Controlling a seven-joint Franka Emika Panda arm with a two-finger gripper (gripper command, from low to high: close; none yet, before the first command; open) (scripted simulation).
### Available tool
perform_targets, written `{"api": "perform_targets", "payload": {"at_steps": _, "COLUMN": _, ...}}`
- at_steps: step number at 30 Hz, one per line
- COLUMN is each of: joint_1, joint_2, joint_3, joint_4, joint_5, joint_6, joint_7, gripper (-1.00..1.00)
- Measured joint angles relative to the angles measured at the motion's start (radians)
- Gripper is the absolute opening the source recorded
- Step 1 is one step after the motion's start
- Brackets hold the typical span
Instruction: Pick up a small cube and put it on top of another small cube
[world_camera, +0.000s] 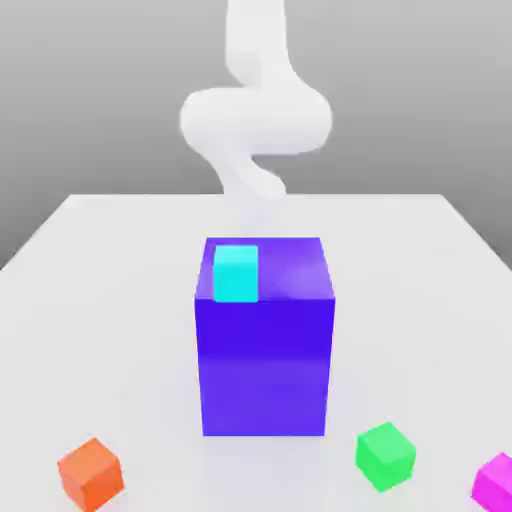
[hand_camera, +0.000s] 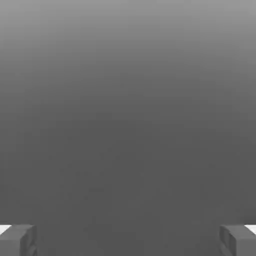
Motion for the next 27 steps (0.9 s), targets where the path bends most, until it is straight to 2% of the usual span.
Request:
{"api": "perform_targets", "payload": {"at_steps": 17, "joint_1": 0.078, "joint_2": 0.622, "joint_3": 0.194, "joint_4": 0.059, "joint_5": -0.132, "joint_6": 0.146, "joint_7": 0.058, "gripper": 0.00}}
{"api": "perform_targets", "payload": {"at_steps": 27, "joint_1": 0.185, "joint_2": 0.984, "joint_3": 0.236, "joint_4": 0.094, "joint_5": -0.208, "joint_6": 0.231, "joint_7": 0.091, "gripper": 0.00}}
